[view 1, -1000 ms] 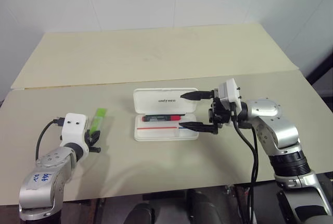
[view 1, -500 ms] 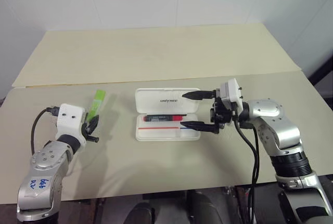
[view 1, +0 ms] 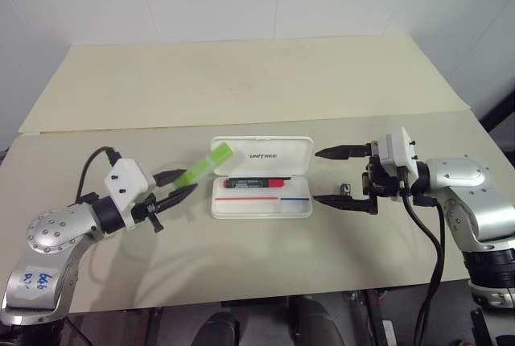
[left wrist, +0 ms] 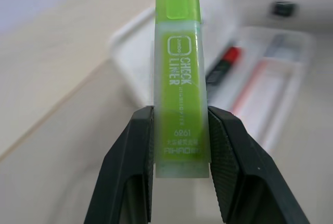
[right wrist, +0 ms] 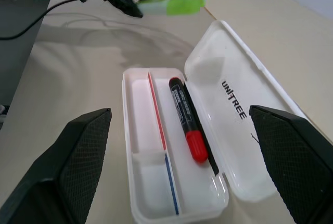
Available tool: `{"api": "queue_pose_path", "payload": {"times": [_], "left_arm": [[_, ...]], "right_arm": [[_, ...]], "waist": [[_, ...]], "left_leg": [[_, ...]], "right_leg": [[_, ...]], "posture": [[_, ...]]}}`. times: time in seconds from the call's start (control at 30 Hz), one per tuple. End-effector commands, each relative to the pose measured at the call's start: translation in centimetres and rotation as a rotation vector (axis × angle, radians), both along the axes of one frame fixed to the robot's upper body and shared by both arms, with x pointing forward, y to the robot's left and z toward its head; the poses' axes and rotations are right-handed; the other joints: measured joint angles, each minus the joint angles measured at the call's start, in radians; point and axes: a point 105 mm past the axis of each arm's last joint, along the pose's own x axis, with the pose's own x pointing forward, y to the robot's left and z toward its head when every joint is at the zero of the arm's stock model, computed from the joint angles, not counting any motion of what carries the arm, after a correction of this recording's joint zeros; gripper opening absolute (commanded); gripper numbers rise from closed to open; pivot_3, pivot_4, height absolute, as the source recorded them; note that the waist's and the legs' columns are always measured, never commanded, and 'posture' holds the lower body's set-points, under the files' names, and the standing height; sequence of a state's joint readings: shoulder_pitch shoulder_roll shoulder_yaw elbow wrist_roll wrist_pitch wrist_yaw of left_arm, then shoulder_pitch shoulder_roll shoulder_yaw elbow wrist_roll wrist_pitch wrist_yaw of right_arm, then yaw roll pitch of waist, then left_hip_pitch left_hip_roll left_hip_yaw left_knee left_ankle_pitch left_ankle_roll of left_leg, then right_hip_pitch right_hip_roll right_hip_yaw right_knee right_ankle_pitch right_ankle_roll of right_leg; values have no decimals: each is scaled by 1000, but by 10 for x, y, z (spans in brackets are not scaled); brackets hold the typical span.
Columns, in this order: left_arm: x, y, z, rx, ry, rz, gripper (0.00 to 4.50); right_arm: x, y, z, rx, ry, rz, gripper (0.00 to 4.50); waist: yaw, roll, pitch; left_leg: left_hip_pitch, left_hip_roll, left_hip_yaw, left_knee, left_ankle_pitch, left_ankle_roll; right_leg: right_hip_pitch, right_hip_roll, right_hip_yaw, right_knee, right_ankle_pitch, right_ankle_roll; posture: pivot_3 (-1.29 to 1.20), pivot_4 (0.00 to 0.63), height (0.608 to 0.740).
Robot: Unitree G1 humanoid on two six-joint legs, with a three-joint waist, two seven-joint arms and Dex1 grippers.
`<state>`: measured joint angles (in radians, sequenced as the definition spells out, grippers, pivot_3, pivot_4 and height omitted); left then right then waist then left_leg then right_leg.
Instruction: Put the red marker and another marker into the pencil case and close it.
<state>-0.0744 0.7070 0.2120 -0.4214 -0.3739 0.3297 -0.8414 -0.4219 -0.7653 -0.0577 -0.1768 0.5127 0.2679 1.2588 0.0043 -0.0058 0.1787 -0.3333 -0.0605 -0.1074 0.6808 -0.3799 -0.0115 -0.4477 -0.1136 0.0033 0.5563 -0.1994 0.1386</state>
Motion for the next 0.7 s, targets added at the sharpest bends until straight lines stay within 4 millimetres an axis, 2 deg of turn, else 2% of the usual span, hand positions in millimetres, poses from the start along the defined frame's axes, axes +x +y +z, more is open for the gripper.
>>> {"api": "queue_pose_path", "payload": {"times": [0.03, 0.33, 0.5, 0.7], "left_arm": [[5, -15, 3, 35, -29, -99, 1052], [24, -36, -7, 158, -3, -240, 1052], [31, -32, -21, 299, 13, -249, 1052], [29, -37, -24, 315, 30, -290, 1052]], "right_arm": [[-10, -4, 16, 0, -60, -8, 4500], [-16, -7, 17, 6, -58, -65, 4500], [-17, -5, 16, 27, -48, -94, 4500], [-16, -4, 15, 37, -43, -103, 4500]], "waist": [[4, 0, 0], [11, 0, 0], [17, 0, 0], [20, 0, 0]], "left_leg": [[0, 0, 0, 0, 0, 0], [0, 1, 2, 0, 0, 0], [0, 1, 3, 0, 0, 0], [0, 1, 3, 0, 0, 1]], "right_leg": [[0, 0, 0, 0, 0, 0], [0, 1, 1, 0, 0, 1], [-1, 1, 1, 0, 0, 1], [-1, 1, 1, 0, 0, 1]], "posture": [[0, 150, 740], [0, 150, 740], [0, 150, 740], [0, 150, 740]]}}
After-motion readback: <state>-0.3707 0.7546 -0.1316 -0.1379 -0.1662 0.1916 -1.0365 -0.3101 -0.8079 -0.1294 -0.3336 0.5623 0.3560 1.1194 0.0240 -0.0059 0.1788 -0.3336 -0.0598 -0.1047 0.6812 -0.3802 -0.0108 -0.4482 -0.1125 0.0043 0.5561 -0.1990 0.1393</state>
